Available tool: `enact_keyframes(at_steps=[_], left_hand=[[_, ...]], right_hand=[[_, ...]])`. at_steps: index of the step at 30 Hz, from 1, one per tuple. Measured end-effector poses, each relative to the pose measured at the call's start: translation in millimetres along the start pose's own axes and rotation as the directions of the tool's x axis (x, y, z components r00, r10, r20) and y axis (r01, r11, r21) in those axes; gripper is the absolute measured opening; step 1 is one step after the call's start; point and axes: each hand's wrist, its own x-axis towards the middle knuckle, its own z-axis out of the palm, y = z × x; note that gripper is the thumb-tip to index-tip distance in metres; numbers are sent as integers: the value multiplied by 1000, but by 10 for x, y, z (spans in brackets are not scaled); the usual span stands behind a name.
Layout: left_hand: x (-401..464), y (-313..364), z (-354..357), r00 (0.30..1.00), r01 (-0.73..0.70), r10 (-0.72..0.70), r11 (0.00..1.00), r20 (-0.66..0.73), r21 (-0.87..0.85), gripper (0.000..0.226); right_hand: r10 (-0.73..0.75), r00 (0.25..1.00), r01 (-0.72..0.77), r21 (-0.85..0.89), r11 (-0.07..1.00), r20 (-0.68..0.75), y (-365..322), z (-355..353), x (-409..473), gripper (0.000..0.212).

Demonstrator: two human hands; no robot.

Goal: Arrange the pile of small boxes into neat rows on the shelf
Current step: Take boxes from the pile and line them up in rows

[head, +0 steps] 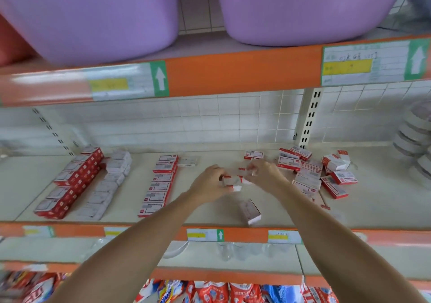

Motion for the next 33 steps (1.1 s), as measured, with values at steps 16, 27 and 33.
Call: enact_keyframes(at_steps=[16,27,33], left_hand=[[-451,-763,-390,981,158,-149,985,-121,71,33],[-401,-1038,-506,994,54,-66,991,-90,-124,39],[-324,-1111,-573,998,-11,1,980,-55,-197,41]], right_hand=[[-119,992,111,138,984,48,-893,726,355,17],[-76,994,68,100,993,77,-1066,736,377,32],[-78,995,76,28,997,58,-1095,830,359,46]])
